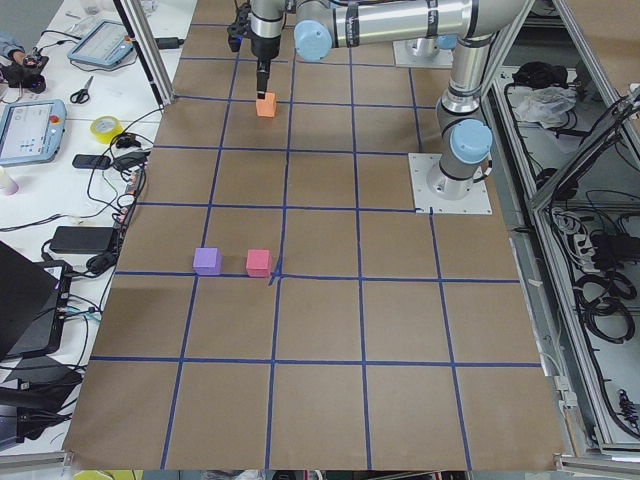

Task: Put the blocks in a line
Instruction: 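Move the left gripper to the orange cube while the right arm withdraws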

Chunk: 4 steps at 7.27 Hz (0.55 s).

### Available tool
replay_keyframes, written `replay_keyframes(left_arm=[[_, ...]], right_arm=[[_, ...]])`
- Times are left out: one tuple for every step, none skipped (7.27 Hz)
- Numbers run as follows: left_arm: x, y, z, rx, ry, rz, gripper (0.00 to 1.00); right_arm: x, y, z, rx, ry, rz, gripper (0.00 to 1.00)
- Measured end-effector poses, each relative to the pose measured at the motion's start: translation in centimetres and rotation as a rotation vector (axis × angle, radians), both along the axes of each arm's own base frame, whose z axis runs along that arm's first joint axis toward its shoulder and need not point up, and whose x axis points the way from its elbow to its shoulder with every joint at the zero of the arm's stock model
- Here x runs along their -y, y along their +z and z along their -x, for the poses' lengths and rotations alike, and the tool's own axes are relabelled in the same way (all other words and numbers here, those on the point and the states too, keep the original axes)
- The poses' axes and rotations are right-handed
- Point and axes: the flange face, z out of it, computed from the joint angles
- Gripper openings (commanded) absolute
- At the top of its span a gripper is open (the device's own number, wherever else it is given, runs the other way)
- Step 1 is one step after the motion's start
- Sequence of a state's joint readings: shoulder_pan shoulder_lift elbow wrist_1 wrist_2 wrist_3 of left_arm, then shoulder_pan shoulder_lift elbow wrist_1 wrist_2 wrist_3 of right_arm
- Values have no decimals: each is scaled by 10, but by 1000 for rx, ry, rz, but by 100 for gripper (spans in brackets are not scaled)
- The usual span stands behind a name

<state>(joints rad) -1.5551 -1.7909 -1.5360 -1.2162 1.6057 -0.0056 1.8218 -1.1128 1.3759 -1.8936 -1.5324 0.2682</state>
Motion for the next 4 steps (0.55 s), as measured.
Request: replay_keyframes(left_arm=[[17,-28,9,0,-11,-1,100],[30,-53,27,0,-28,5,100],[39,-72,48,-4,-30,11,100],[46,-88,77,-12,-23,7,100]], right_arm=[[-7,31,35,-11,18,-21,100],[-19,60,65,-22,54,-44,100],[-31,85,95,-29,91,-63,100],[-42,108,127,-32,120,-69,100]])
